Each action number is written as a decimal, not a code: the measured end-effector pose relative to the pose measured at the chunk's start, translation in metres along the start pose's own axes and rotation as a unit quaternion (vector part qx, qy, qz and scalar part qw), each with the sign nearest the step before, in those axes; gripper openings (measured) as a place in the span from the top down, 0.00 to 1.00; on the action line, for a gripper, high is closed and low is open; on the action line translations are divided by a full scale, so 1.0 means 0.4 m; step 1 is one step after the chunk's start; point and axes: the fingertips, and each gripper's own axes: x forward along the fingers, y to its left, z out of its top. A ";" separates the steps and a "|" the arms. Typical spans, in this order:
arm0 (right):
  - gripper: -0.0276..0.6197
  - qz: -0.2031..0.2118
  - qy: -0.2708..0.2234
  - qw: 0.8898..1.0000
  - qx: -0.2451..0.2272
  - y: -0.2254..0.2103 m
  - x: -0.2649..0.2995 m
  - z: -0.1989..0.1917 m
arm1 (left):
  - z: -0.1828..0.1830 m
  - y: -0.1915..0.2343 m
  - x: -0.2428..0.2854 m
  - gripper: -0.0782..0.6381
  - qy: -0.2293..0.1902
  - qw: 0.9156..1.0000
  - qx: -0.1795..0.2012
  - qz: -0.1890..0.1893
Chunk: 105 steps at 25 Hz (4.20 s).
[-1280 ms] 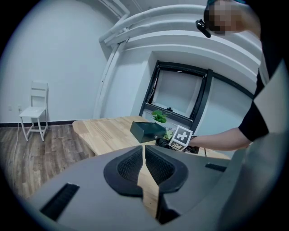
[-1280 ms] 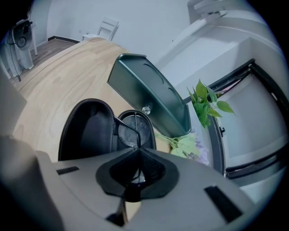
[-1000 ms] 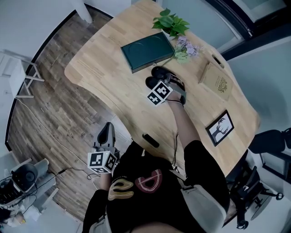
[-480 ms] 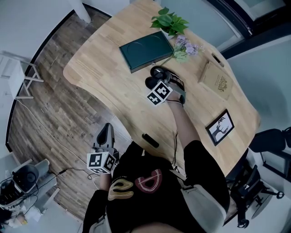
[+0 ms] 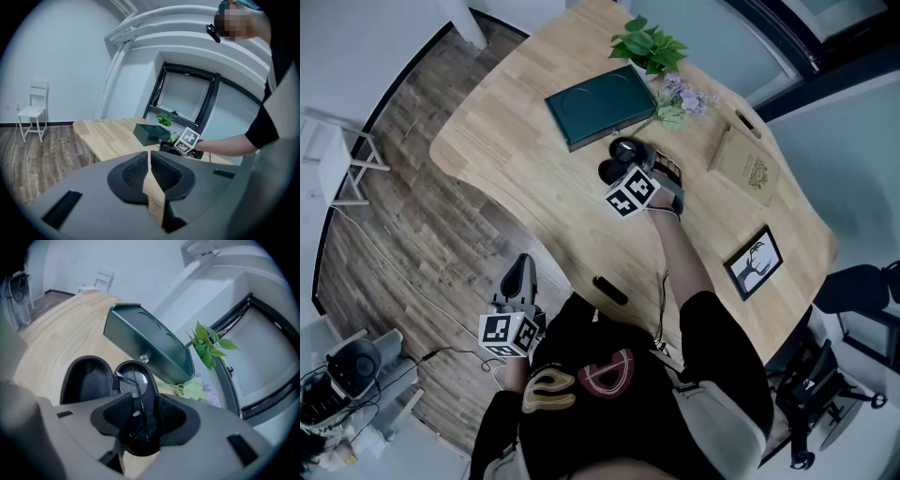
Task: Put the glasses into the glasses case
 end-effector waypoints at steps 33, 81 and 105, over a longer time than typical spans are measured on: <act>0.57 -0.009 -0.197 0.953 0.228 -0.015 -0.526 -0.018 | 0.050 -0.154 -0.024 0.85 -0.071 0.993 0.025 -0.094; 0.83 0.036 -0.247 0.859 0.446 0.161 -0.779 -0.257 | 0.033 -0.404 -0.058 0.85 -0.098 0.967 0.068 -0.227; 0.94 -0.066 -0.251 0.871 0.417 0.100 -0.778 -0.303 | 0.055 -0.498 -0.025 0.85 -0.110 0.959 0.095 -0.244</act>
